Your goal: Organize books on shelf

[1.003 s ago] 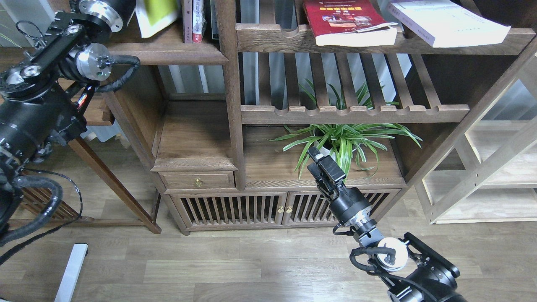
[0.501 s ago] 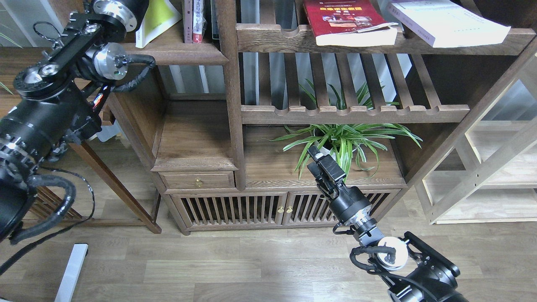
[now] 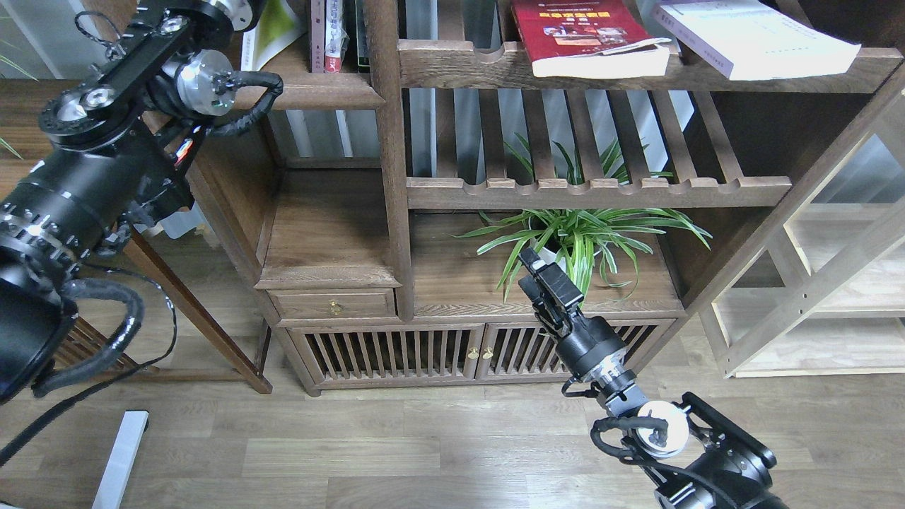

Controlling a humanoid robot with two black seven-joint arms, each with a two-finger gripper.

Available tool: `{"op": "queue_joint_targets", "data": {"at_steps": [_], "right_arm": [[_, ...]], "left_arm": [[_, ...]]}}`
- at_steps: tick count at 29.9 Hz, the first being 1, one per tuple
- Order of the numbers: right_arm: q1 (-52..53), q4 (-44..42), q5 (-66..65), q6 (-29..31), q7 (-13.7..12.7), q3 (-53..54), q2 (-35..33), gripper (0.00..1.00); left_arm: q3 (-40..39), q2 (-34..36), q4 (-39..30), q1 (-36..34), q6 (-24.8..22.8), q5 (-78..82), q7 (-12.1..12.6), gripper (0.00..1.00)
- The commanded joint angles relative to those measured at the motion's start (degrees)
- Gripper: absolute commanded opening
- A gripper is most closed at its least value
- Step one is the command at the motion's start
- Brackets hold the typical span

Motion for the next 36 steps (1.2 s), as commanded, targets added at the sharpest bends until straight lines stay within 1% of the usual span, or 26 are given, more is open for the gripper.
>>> {"op": "queue_joint_targets", "data": {"at_steps": [1, 21, 24, 28, 31, 36], "right_arm": [[0.0, -0.01, 0.0, 0.0, 0.0, 0.0, -0.13, 0.87], [0.18, -0.01, -0.18, 0.0, 0.0, -0.53, -0.75, 0.87], [0.35, -0.01, -0.18, 0.0, 0.0, -0.62, -0.66, 0.87], [0.53, -0.09, -0.18, 0.0, 0.0, -0.53, -0.75, 0.87], [0.53, -0.18, -0.26, 0.0, 0.0, -0.18, -0.66, 0.87], [0.97, -0.44, 0.09, 0.0, 0.09, 0.52, -0.22, 0.93]], "left_arm": [[-0.22, -0.38, -0.24, -1.06, 0.01, 0.0, -0.3, 0.33], [-1.37, 0.32, -0.59, -6.42, 0.01, -0.08, -0.48, 0.37], [-1.37, 1.11, -0.86, -6.51, 0.01, -0.08, -1.0, 0.37], [-1.37, 3.3, -2.61, -6.51, 0.01, -0.08, -2.58, 0.38], [-1.37, 5.32, -4.63, -6.25, 0.01, -0.08, -2.76, 0.41], [-1.37, 8.05, -9.37, -5.19, 0.01, -0.08, -3.46, 0.46]]}}
